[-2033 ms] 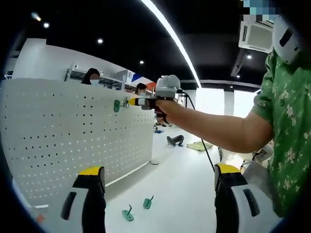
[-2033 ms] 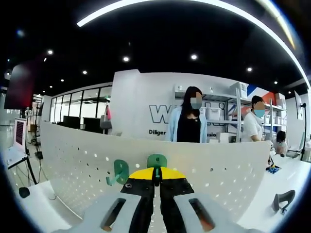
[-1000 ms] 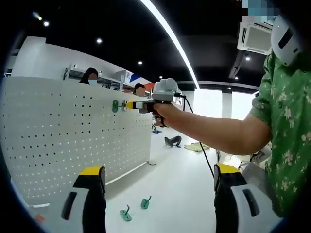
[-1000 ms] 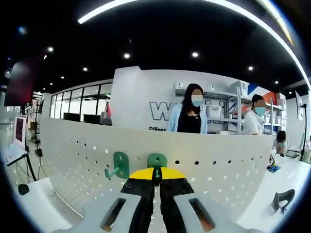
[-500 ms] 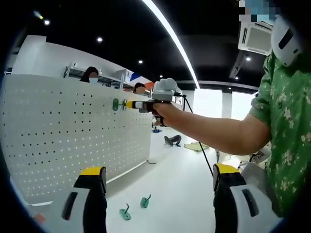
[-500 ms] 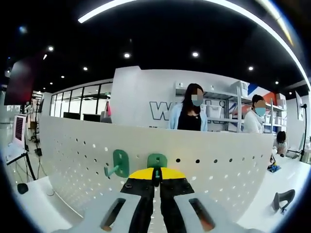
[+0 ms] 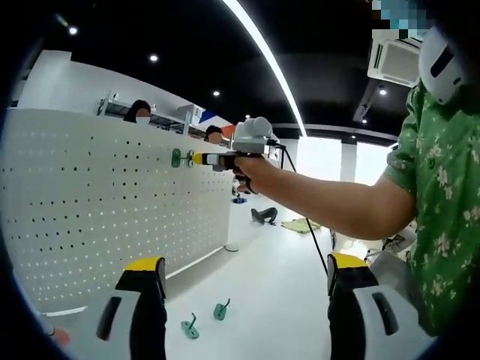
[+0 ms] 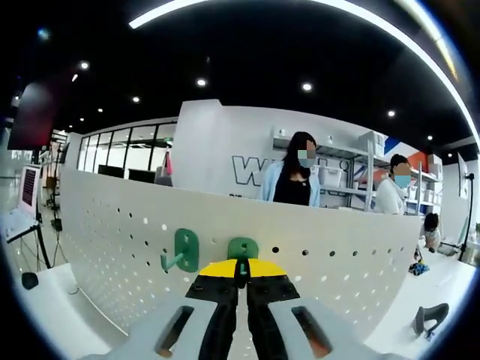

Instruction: Insert the hook assembly into the mounting plate slot until the hook locks in place.

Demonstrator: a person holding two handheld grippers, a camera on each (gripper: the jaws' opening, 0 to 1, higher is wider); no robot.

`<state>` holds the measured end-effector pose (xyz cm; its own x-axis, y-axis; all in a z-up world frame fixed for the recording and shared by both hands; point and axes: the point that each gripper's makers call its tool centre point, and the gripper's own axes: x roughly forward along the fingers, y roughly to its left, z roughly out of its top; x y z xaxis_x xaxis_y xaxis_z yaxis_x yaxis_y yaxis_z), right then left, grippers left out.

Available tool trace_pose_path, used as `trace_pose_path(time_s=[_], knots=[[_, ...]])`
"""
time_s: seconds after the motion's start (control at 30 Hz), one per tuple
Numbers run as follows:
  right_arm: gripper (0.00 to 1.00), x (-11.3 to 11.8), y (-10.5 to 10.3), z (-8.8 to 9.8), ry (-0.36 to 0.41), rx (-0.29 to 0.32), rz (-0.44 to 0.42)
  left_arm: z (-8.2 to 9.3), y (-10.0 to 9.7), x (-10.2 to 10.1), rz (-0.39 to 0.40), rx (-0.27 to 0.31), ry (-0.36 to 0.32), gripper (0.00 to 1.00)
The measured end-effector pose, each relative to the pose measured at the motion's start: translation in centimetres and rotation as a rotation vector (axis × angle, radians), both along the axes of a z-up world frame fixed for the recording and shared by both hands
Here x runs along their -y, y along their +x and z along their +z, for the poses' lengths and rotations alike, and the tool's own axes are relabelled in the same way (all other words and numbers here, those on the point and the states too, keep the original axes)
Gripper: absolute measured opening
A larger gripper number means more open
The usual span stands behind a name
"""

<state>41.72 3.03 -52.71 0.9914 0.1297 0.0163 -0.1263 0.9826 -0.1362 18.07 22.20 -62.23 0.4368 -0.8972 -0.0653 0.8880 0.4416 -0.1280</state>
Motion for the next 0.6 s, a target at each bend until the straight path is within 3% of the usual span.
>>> trace_pose_path(time_s=[0.27, 0.6], knots=[[0.02, -0.01, -0.03, 0.07, -0.020, -0.008, 0.002, -0.26, -0.13, -0.11, -0.001, -0.006, 0.007, 0.90], [0.06, 0.10, 0.03, -0.26, 0.016, -0.021, 0.008, -0.21, -0.08, -0.15, -0.001, -0.003, 0.004, 0.89]])
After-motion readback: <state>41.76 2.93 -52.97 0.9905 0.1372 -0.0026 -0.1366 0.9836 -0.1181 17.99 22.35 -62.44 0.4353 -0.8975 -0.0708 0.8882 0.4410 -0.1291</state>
